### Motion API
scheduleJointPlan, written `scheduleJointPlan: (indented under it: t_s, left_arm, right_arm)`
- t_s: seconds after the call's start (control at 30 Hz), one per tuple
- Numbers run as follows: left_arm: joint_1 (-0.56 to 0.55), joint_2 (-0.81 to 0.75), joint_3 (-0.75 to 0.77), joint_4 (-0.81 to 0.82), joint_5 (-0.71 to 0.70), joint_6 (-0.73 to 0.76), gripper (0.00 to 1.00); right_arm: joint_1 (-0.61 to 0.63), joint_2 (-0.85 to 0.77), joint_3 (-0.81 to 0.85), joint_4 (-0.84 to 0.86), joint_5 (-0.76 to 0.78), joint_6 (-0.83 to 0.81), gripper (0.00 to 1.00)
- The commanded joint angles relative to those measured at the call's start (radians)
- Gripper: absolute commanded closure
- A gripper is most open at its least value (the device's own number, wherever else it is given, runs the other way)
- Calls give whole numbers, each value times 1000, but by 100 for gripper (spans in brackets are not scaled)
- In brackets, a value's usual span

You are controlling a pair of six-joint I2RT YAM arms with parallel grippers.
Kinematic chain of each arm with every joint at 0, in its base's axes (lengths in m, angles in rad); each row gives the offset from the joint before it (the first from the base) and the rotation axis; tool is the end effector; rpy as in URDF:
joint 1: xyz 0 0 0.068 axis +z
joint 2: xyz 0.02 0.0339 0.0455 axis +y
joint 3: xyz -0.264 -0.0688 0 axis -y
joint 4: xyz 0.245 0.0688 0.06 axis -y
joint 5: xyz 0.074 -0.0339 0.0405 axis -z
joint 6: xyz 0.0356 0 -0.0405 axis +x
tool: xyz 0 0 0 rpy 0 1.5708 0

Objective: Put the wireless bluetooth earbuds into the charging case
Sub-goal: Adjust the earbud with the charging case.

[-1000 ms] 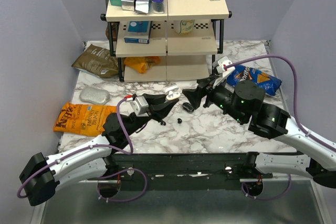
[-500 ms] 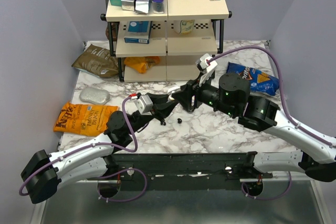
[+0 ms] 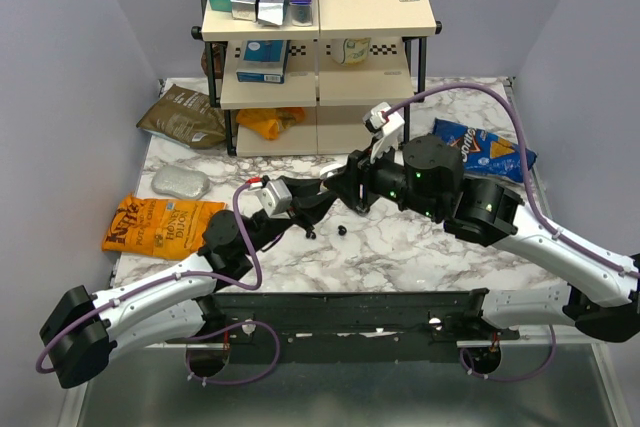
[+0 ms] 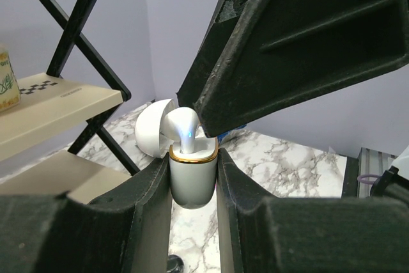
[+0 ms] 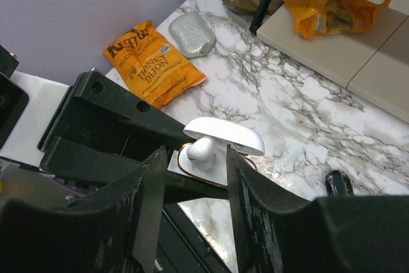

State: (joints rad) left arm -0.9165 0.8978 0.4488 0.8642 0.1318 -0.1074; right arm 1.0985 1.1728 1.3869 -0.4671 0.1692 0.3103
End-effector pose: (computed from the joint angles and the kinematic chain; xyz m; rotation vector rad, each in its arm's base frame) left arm 0.1194 -0.1633 0.3117 0.5883 1.0631 -0.9778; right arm 0.1191 0.2199 0.4402 -0.6139 1.8009 0.8294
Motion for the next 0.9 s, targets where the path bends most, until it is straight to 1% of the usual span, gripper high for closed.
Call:
scheduleJointPlan:
  t_s: [0.0,0.23,0.47,0.67,0.73,0.77,0.87]
  left_arm:
    - [-2,-11,24,6,3,17,100]
    - [-2,-17,21,6,6,17,100]
    - [-2,-23,19,6,3,17,100]
    - [-2,-23,13,7,5,14,100]
    - [-2,-26,11,9,3,15,100]
    - [-1,-28,11,9,3,17,100]
    - [-1,-36,-1,22,3,18,100]
  right_arm:
    - [8,13,35,-34,-17,6,50]
    - [8,22,37,-34,-4,6,51]
    - [8,25,35,-38,16,6,55]
    - [8,22,35,-39,18,7,56]
    - [8,19,35,-36,7,4,53]
    - [8,15,34,-36,0,3,45]
    - [6,-16,24,-38,-25,-2,31]
